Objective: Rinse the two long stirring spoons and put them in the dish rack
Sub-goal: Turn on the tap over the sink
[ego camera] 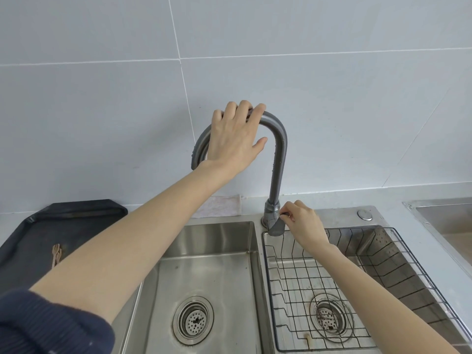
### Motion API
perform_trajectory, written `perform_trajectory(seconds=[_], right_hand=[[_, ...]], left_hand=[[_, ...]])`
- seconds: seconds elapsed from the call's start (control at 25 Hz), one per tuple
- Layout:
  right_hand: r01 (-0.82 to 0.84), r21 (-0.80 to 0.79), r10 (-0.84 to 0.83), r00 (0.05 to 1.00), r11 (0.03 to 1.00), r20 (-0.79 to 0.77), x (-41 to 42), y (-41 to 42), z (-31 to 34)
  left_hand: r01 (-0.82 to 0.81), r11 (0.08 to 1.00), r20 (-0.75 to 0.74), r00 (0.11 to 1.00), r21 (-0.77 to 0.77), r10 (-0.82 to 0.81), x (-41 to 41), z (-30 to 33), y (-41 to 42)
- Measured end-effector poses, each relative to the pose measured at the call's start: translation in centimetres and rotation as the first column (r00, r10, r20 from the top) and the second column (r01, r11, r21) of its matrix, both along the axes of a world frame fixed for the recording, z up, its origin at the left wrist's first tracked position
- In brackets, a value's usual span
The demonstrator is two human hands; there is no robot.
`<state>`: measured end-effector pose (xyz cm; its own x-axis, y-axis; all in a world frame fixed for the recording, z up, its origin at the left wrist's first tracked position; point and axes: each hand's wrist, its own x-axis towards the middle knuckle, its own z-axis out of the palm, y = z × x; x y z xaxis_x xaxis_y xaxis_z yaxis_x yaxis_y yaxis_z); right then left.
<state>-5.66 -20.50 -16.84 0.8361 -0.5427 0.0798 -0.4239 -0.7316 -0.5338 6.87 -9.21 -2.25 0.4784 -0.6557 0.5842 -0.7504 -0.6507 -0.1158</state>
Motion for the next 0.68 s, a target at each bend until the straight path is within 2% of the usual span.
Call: perform_trajectory(seconds=[0.68], right_hand=[[-0.043, -0.016, 0.042, 0.997, 0.999, -0.059, -0.61, 0.32, 0.09]], left_hand=[[0.033, 0.999, -0.067, 0.997, 0.043, -0.030, -0.26, 0.42, 0.43]])
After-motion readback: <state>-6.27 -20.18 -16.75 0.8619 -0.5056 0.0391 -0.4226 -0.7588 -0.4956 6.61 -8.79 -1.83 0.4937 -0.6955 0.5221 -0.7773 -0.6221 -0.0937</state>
